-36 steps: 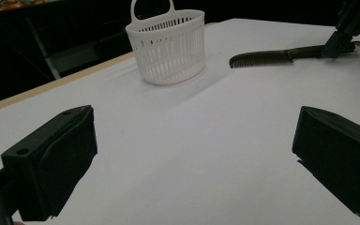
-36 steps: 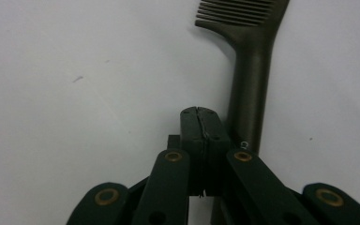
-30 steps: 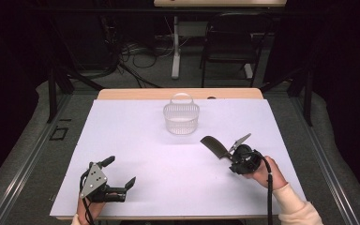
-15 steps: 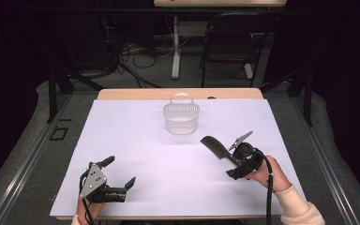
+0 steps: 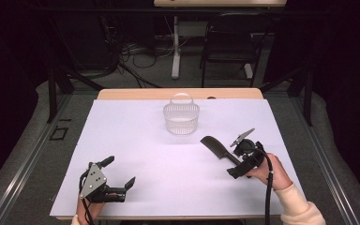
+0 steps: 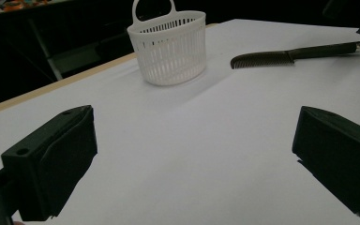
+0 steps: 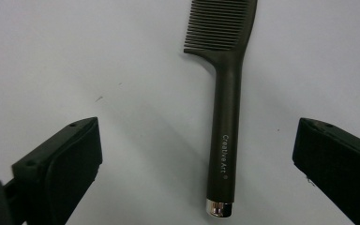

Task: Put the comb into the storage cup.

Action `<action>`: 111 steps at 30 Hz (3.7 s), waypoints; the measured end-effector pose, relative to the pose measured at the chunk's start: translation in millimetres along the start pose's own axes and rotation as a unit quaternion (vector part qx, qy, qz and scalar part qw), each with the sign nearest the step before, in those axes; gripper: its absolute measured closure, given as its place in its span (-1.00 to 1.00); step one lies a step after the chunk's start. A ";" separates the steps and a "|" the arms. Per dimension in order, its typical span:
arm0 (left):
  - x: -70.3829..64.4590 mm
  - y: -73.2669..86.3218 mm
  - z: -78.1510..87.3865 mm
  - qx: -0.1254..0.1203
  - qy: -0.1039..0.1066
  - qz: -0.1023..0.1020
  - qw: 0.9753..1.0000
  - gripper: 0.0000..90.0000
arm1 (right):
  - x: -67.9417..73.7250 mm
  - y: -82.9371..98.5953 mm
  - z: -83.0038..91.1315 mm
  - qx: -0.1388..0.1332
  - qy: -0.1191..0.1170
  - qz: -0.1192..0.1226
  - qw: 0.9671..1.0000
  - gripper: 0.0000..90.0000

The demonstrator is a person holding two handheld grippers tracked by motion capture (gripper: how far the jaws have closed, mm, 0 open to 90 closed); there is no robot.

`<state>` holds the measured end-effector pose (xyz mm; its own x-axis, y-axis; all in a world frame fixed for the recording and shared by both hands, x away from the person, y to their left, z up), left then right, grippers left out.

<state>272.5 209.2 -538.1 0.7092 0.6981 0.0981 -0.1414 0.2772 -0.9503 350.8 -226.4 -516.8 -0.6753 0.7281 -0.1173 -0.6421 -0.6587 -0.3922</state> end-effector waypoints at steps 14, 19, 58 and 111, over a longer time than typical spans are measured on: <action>0.1 -0.3 -0.5 0.001 0.000 0.000 1.000 -1.00 | -11.7 -7.2 -13.4 0.013 0.000 -0.011 1.000 -1.00; 0.3 0.0 -0.3 0.000 -0.001 0.001 1.000 -1.00 | -14.3 -12.8 -17.3 0.016 0.002 -0.011 1.000 -1.00; 0.4 0.5 -1.1 0.002 0.009 0.001 1.000 -1.00 | -17.9 -36.7 -49.6 0.103 0.019 0.035 0.994 0.30; 0.3 0.9 -1.2 0.005 0.008 0.003 1.000 -1.00 | -30.8 -28.2 -26.3 0.039 -0.006 -0.028 0.999 0.61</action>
<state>273.4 208.9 -539.3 0.7190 0.6894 0.0882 -0.1526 0.2805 -0.9477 399.2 -225.3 -526.1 -0.6421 0.7617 -0.0861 -0.7044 -0.6306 -0.3257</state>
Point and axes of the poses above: each handheld gripper's, and its own axes: z roughly backward along the jaws, y roughly out of its underside, x roughly to its left, the point moved 3 cm from there along -z, roughly forward along the jaws, and after that the axes turned 3 degrees about y, right-handed, at the moved point
